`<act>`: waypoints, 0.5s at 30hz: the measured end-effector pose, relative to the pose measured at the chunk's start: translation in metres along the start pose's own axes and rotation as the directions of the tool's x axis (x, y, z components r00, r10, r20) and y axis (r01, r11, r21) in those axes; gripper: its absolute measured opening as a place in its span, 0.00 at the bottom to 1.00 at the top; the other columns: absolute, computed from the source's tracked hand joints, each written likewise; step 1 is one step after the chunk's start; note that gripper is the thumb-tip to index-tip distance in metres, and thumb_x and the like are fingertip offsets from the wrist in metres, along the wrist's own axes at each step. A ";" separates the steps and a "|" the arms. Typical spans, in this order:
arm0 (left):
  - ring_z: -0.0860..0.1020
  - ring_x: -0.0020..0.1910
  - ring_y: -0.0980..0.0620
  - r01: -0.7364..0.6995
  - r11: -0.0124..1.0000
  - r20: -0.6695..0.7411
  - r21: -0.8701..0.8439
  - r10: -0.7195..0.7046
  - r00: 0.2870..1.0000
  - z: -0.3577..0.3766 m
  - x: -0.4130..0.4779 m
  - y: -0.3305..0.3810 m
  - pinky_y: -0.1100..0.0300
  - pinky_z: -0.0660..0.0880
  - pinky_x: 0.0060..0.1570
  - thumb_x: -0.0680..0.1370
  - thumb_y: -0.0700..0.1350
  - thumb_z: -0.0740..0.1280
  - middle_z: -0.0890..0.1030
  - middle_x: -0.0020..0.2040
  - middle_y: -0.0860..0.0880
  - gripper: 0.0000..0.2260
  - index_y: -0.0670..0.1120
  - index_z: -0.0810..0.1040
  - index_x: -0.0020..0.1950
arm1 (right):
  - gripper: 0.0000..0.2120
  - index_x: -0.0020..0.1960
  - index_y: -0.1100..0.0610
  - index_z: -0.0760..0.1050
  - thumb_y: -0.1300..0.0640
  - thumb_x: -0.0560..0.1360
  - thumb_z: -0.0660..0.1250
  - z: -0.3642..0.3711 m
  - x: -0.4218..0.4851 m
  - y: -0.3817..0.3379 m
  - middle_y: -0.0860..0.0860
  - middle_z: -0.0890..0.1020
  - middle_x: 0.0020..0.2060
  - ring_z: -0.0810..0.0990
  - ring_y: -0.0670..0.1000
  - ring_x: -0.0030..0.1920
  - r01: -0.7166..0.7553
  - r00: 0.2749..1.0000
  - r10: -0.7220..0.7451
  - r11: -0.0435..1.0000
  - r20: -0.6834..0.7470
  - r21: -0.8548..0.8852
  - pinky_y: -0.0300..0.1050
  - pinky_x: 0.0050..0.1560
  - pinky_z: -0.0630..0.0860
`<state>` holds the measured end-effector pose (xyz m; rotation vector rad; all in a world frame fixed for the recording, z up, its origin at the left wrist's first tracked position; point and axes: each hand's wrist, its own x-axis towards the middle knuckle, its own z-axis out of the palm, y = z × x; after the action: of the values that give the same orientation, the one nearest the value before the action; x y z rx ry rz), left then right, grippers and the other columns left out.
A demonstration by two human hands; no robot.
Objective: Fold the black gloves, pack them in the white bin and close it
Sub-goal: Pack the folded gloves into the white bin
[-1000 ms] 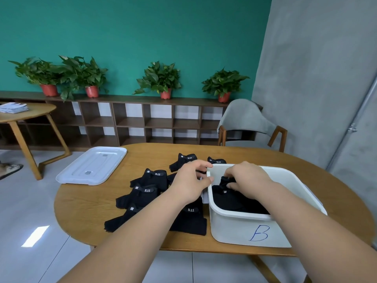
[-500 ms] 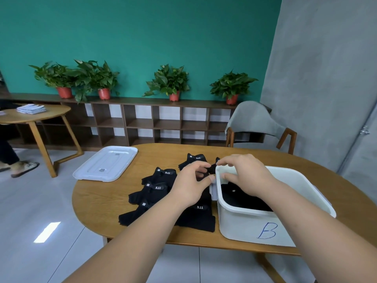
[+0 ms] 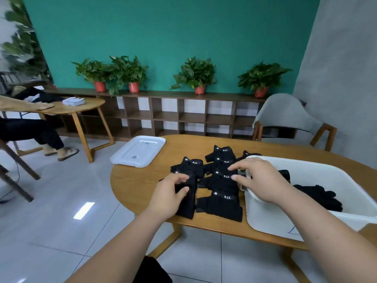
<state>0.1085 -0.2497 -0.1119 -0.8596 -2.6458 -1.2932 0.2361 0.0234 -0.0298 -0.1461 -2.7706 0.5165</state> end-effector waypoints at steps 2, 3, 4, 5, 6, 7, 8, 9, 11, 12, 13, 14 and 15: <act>0.77 0.63 0.61 0.004 0.997 0.010 0.075 -0.005 1.000 -0.006 -0.008 -0.015 0.62 0.74 0.65 0.82 0.46 0.73 0.80 0.62 0.61 0.16 0.57 0.79 0.68 | 0.12 0.64 0.38 0.81 0.44 0.80 0.71 0.001 -0.001 0.001 0.40 0.81 0.62 0.74 0.45 0.67 -0.005 1.000 0.005 1.000 0.003 0.013 0.46 0.65 0.73; 0.76 0.63 0.60 -0.004 0.993 0.031 0.118 0.000 1.000 -0.009 -0.011 -0.022 0.61 0.74 0.65 0.81 0.46 0.73 0.79 0.64 0.61 0.17 0.57 0.79 0.70 | 0.12 0.63 0.38 0.81 0.44 0.80 0.71 0.001 -0.001 0.001 0.40 0.81 0.62 0.74 0.45 0.67 -0.005 1.000 0.005 1.000 0.006 0.015 0.46 0.65 0.73; 0.76 0.65 0.59 -0.017 0.987 0.058 0.160 0.008 0.998 -0.011 -0.014 -0.027 0.60 0.74 0.66 0.81 0.46 0.73 0.78 0.66 0.61 0.19 0.57 0.78 0.71 | 0.12 0.63 0.38 0.81 0.44 0.80 0.71 0.001 -0.001 0.001 0.41 0.81 0.62 0.74 0.45 0.67 -0.003 1.000 0.003 1.000 0.008 0.016 0.47 0.65 0.73; 0.75 0.66 0.59 -0.029 0.981 0.088 0.192 0.013 0.996 -0.012 -0.016 -0.032 0.60 0.73 0.67 0.81 0.47 0.73 0.77 0.68 0.60 0.20 0.56 0.77 0.73 | 0.13 0.64 0.38 0.81 0.44 0.80 0.71 0.002 -0.001 0.001 0.41 0.81 0.62 0.74 0.46 0.67 -0.001 1.000 0.001 1.000 0.011 0.013 0.48 0.66 0.73; 0.74 0.67 0.58 -0.039 0.976 0.116 0.213 0.014 0.993 -0.012 -0.018 -0.035 0.59 0.73 0.68 0.81 0.47 0.73 0.77 0.70 0.60 0.21 0.55 0.76 0.75 | 0.13 0.64 0.38 0.81 0.44 0.80 0.71 0.002 0.000 0.001 0.41 0.81 0.63 0.74 0.46 0.67 0.001 1.000 -0.001 1.000 0.012 0.010 0.48 0.66 0.73; 0.74 0.69 0.57 -0.042 0.973 0.139 0.225 0.011 0.990 -0.012 -0.019 -0.037 0.59 0.72 0.70 0.82 0.47 0.73 0.76 0.71 0.59 0.22 0.55 0.75 0.76 | 0.13 0.64 0.39 0.81 0.45 0.80 0.71 0.002 0.000 0.001 0.41 0.81 0.63 0.74 0.47 0.67 -0.001 1.000 0.001 1.000 0.016 0.009 0.48 0.66 0.73; 0.73 0.70 0.57 -0.041 0.972 0.153 0.233 0.005 0.988 -0.011 -0.021 -0.039 0.58 0.72 0.71 0.82 0.48 0.72 0.75 0.72 0.59 0.23 0.54 0.74 0.77 | 0.13 0.64 0.39 0.81 0.45 0.80 0.71 0.002 0.000 0.001 0.41 0.81 0.62 0.74 0.47 0.67 -0.001 1.000 0.001 1.000 0.018 0.011 0.47 0.65 0.72; 0.72 0.71 0.56 -0.039 0.970 0.162 0.241 -0.001 0.987 -0.009 -0.022 -0.041 0.57 0.71 0.72 0.82 0.48 0.72 0.74 0.73 0.58 0.24 0.54 0.73 0.78 | 0.13 0.64 0.39 0.81 0.45 0.80 0.71 0.002 0.000 0.002 0.41 0.81 0.62 0.74 0.47 0.67 0.000 1.000 0.000 1.000 0.017 0.016 0.47 0.65 0.72; 0.71 0.71 0.55 -0.038 0.963 0.170 0.268 -0.008 0.985 -0.006 -0.026 -0.043 0.57 0.71 0.72 0.83 0.50 0.71 0.74 0.73 0.58 0.24 0.54 0.72 0.79 | 0.12 0.63 0.38 0.81 0.45 0.80 0.72 0.004 -0.001 0.002 0.40 0.81 0.61 0.74 0.47 0.67 0.002 1.000 -0.003 1.000 0.013 0.027 0.47 0.64 0.72; 0.71 0.71 0.55 -0.042 0.958 0.165 0.284 -0.006 0.986 -0.004 -0.028 -0.045 0.57 0.71 0.71 0.83 0.50 0.70 0.74 0.72 0.58 0.24 0.54 0.72 0.79 | 0.12 0.63 0.38 0.81 0.45 0.80 0.72 0.004 -0.002 0.002 0.40 0.81 0.61 0.73 0.46 0.67 0.002 1.000 -0.002 1.000 0.011 0.031 0.47 0.64 0.71; 0.70 0.70 0.55 -0.047 0.954 0.160 0.297 -0.001 0.987 -0.003 -0.030 -0.046 0.57 0.70 0.71 0.83 0.51 0.70 0.74 0.71 0.57 0.23 0.55 0.72 0.79 | 0.12 0.63 0.38 0.81 0.45 0.80 0.72 0.004 -0.002 0.002 0.39 0.80 0.60 0.73 0.46 0.67 0.001 1.000 -0.002 0.999 0.011 0.035 0.46 0.64 0.71; 0.70 0.70 0.55 -0.053 0.952 0.153 0.303 0.006 0.988 -0.003 -0.032 -0.047 0.57 0.70 0.70 0.83 0.51 0.70 0.75 0.71 0.57 0.23 0.55 0.73 0.78 | 0.12 0.63 0.38 0.81 0.46 0.80 0.72 0.004 -0.002 0.002 0.39 0.80 0.60 0.72 0.46 0.67 0.002 1.000 -0.003 0.999 0.011 0.037 0.46 0.63 0.70; 0.70 0.69 0.55 -0.059 0.950 0.146 0.307 0.015 0.989 -0.002 -0.033 -0.047 0.57 0.71 0.70 0.83 0.50 0.70 0.75 0.70 0.57 0.22 0.55 0.74 0.78 | 0.12 0.63 0.38 0.81 0.46 0.79 0.72 0.003 -0.001 0.002 0.39 0.80 0.60 0.72 0.46 0.67 0.004 1.000 -0.004 0.999 0.011 0.038 0.46 0.63 0.70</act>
<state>0.1115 -0.2891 -0.1538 -0.9764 -2.8178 -0.7993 0.2361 0.0236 -0.0337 -0.1290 -2.7691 0.5700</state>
